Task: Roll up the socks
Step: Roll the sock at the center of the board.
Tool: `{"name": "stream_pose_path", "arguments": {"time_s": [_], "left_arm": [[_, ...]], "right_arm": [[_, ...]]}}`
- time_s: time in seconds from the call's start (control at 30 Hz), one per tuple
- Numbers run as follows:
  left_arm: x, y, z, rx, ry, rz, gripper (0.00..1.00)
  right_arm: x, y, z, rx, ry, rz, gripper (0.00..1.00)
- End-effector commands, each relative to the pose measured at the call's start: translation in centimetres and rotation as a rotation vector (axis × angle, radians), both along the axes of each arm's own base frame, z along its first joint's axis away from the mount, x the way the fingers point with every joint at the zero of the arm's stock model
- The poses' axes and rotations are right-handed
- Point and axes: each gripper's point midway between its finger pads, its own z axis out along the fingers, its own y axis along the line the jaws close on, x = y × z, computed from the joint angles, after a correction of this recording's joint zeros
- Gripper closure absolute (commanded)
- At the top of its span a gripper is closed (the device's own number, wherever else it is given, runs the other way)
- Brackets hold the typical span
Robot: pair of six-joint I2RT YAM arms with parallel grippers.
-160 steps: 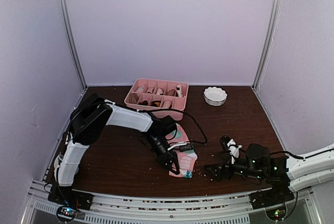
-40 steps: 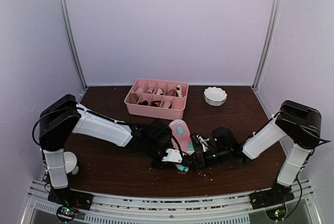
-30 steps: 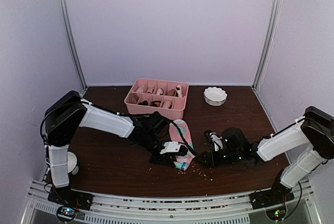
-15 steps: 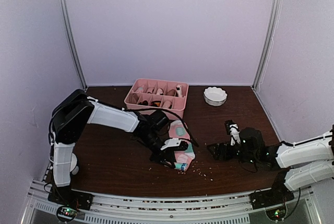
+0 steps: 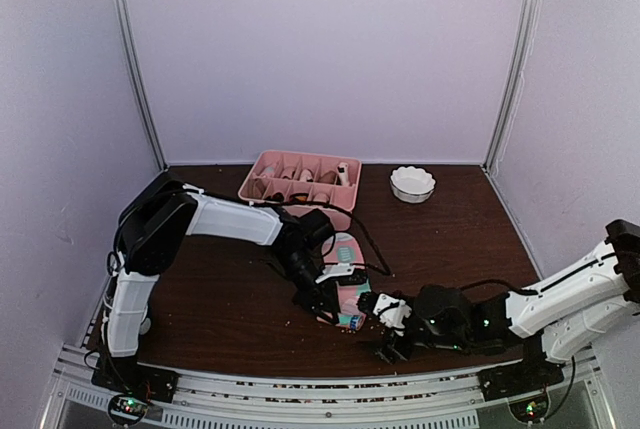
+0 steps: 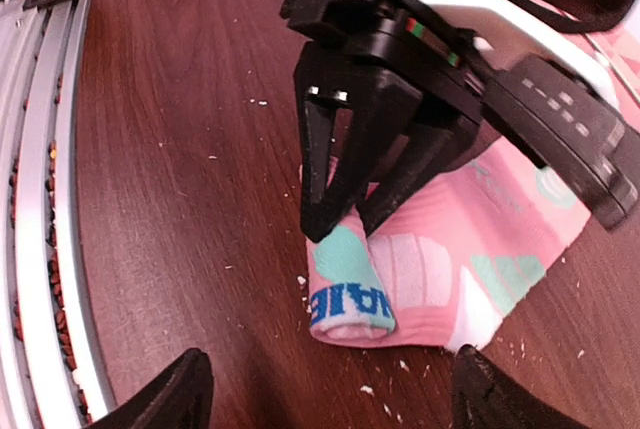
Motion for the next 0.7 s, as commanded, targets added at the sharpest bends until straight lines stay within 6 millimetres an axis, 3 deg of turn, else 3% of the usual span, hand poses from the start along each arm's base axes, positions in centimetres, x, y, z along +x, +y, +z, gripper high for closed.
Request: {"name": "stream_pose_path", "arguments": {"time_s": [0.0, 0.13, 0.3, 0.67], "left_arm": [[-1.9, 4.9, -5.7, 0.304, 0.065, 0.009, 0.82], [-2.1, 5.0, -5.6, 0.311, 0.079, 0.001, 0.81], [-2.2, 4.9, -5.4, 0.308, 0.088, -0.006, 0.81], [-2.9, 5.0, -4.5, 0.282, 0.124, -0.038, 0.74]], "right_arm": [[1.0, 1.6, -0.6, -0.144, -0.151, 0.053, 0.22], [1.9, 3.5, -1.1, -0.217, -0.204, 0.086, 0.31], [2.7, 4.6, -2.7, -0.301, -0.231, 0.113, 0.47], [2.7, 4.1, -6.1, -0.354, -0.127, 0.116, 0.78]]}}
